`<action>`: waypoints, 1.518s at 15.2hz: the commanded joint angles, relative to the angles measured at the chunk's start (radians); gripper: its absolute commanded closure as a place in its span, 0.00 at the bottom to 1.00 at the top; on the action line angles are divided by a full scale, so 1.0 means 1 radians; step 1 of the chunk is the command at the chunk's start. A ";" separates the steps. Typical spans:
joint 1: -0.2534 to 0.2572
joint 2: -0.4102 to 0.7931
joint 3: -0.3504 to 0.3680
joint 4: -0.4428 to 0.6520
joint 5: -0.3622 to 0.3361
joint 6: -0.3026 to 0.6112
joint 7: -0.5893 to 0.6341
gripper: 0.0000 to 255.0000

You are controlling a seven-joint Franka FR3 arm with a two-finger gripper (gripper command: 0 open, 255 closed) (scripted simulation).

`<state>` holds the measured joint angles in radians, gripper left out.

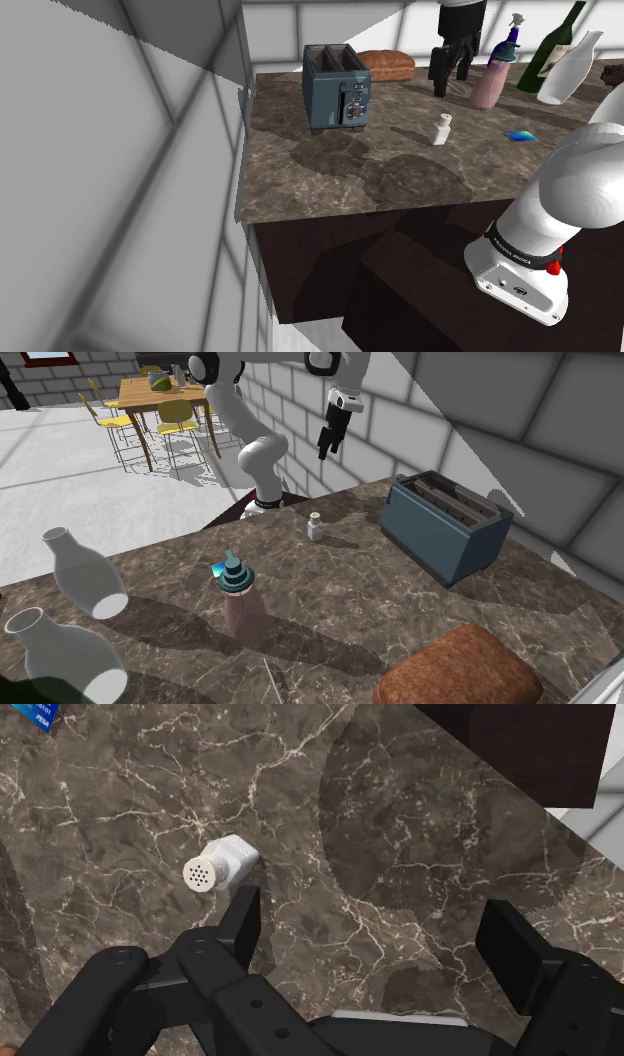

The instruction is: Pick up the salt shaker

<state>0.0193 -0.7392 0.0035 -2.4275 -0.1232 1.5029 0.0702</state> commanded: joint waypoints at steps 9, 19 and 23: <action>-0.079 -0.071 -0.175 -0.213 -0.131 0.304 -0.131 0.00; -0.149 0.002 -0.355 -0.338 -0.241 0.631 -0.233 0.00; -0.155 0.037 -0.371 -0.381 -0.260 0.708 -0.225 0.00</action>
<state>-0.1314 -0.7095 -0.3611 -2.7960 -0.3759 2.1888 -0.1540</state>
